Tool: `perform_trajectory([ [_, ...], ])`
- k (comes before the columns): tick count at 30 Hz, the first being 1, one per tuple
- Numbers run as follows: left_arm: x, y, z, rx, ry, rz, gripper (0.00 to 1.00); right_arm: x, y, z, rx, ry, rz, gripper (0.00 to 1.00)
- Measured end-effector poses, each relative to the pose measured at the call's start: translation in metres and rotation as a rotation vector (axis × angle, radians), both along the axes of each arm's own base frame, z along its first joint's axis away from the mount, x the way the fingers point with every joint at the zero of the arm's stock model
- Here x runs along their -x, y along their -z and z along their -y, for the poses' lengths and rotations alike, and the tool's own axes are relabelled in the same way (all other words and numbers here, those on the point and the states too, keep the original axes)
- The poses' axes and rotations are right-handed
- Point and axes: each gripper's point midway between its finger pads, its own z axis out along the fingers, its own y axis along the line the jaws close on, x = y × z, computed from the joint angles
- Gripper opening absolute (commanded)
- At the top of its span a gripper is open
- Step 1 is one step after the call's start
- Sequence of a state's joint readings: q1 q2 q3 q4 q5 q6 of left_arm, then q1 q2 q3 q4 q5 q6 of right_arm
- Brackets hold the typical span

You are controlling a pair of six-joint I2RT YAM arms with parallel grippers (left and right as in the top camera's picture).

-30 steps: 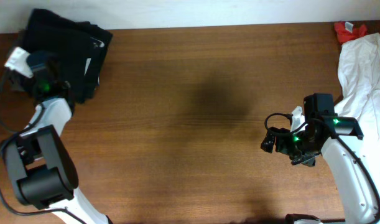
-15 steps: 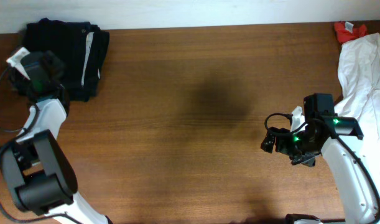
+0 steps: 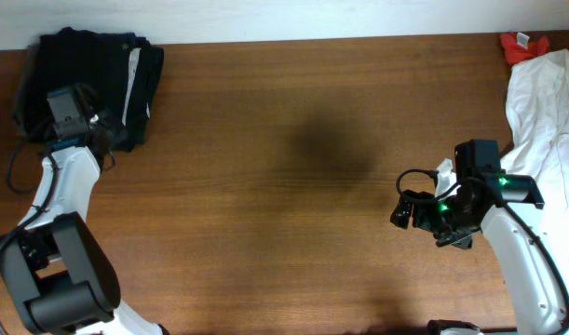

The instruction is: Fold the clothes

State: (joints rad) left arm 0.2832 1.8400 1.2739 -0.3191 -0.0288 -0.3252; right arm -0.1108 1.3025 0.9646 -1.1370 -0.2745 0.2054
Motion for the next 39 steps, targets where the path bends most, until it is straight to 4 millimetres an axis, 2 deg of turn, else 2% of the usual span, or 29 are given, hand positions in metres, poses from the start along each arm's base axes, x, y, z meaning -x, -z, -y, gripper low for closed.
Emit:
perform_trajectory([
  [11,0.041,0.032,0.009,0.082,-0.064,-0.196,0.01,0.000,0.000,0.000,0.000,0.000,0.000,0.98],
  [20,0.041,0.096,0.007,0.110,-0.089,-0.293,0.01,0.000,0.000,0.000,0.000,0.000,0.000,0.98],
  [31,-0.003,0.081,-0.004,0.069,-0.084,-0.101,0.01,0.000,0.000,0.000,0.000,0.000,0.000,0.98],
  [33,-0.009,0.077,-0.004,0.062,-0.082,-0.076,0.05,0.000,0.000,0.000,0.000,0.000,0.000,0.98],
  [36,-0.030,0.064,0.001,0.035,-0.054,0.018,0.08,0.000,0.000,0.000,0.000,0.000,0.000,0.98],
  [37,-0.034,0.061,0.004,0.025,-0.039,0.032,0.10,0.000,0.000,0.000,0.000,0.000,0.000,0.98],
  [39,-0.042,0.057,0.013,-0.006,0.010,0.049,0.30,0.000,0.000,0.000,0.000,0.000,0.000,0.98],
])
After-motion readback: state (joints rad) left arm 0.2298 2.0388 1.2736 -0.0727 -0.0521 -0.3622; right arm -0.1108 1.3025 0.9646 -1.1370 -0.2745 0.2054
